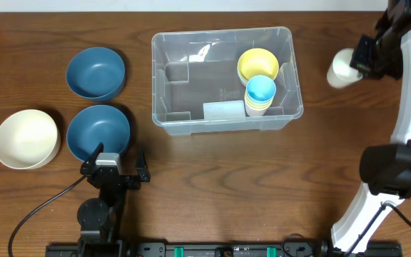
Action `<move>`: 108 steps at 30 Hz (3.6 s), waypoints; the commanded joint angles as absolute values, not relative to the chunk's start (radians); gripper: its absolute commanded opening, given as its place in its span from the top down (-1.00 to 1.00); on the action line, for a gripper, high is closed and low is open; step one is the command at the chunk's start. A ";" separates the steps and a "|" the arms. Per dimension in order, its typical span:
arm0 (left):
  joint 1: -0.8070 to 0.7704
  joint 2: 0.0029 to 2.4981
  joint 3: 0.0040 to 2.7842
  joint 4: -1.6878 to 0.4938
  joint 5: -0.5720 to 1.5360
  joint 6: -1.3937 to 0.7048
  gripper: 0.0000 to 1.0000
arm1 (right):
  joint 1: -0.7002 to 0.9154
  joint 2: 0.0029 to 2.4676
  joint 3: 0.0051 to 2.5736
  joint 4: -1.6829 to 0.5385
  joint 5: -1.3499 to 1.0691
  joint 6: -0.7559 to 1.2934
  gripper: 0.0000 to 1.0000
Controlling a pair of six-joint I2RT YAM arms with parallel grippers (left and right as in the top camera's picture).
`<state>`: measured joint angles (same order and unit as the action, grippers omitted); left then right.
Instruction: Pack container
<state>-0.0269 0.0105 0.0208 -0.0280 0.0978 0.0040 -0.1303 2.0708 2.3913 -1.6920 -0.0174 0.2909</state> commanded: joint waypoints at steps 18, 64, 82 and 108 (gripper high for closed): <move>-0.022 0.004 0.004 -0.063 0.112 0.017 -0.96 | 0.347 2.056 2.454 -1.638 0.108 0.375 0.98; -0.022 0.004 0.004 -0.063 0.112 0.017 -0.96 | 0.346 2.055 2.147 -1.480 0.071 0.377 -0.02; -0.022 0.004 0.004 -0.063 0.113 0.017 -0.96 | -0.105 2.055 2.428 -1.576 0.071 0.437 -0.99; -0.022 0.004 0.004 -0.053 0.112 0.017 -0.96 | -0.411 2.055 2.426 -1.574 0.071 0.456 -0.99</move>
<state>-0.0269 0.0101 0.0208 -0.0265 0.0978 0.0040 -0.4049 2.0655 2.4130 -1.5734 0.0639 0.4408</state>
